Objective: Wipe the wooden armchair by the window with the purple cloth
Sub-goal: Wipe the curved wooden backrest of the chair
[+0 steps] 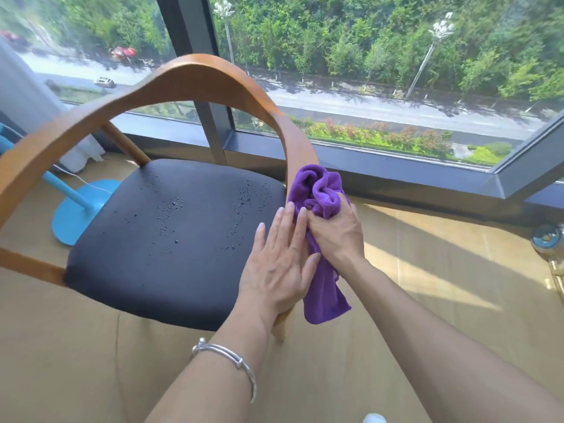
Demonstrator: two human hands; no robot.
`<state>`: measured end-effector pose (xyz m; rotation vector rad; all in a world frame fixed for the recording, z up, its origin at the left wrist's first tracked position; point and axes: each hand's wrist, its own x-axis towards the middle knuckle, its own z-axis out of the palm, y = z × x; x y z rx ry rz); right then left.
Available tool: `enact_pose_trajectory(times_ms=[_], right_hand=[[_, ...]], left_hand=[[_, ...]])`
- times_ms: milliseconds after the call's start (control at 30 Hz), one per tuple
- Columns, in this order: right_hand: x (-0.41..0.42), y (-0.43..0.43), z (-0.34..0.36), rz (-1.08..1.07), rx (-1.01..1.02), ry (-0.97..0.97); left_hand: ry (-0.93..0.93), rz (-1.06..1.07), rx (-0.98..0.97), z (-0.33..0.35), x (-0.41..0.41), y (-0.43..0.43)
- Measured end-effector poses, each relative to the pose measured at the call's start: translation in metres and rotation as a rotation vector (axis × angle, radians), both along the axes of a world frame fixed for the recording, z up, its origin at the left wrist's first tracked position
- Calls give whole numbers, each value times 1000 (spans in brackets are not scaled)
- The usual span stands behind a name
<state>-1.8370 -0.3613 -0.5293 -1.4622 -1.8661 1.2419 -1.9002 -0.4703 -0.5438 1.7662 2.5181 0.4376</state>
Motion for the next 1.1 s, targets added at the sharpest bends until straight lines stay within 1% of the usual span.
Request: enact_pose_trajectory(times_ms=[100, 167, 233, 300, 367, 433, 567, 767, 933, 1100], right_hand=[[-3, 8, 0, 44, 11, -6], [-7, 21, 0, 63, 12, -19], [-12, 36, -2, 90, 7, -28], [-17, 51, -4, 138, -9, -23], [-18, 62, -8, 168, -25, -11], [-21, 72, -10, 205, -32, 26], [-35, 91, -13, 273, -46, 28], [-57, 123, -9, 319, -31, 0], [-78, 148, -5, 355, -59, 23], [-89, 166, -6, 381, -90, 26]], left_hand=[[-13, -2, -49, 3, 1, -1], [-46, 10, -116, 1, 1, 1], [-76, 67, -190, 0, 8, 2], [-73, 176, -217, 2, 20, 11], [-87, 303, -200, 5, 30, 28], [-74, 376, -159, 8, 30, 46], [-16, 424, -178, 6, 24, 60], [-110, 562, -83, 12, 12, 88], [-191, 550, -39, 10, -10, 114], [-283, 554, -91, 9, -19, 123]])
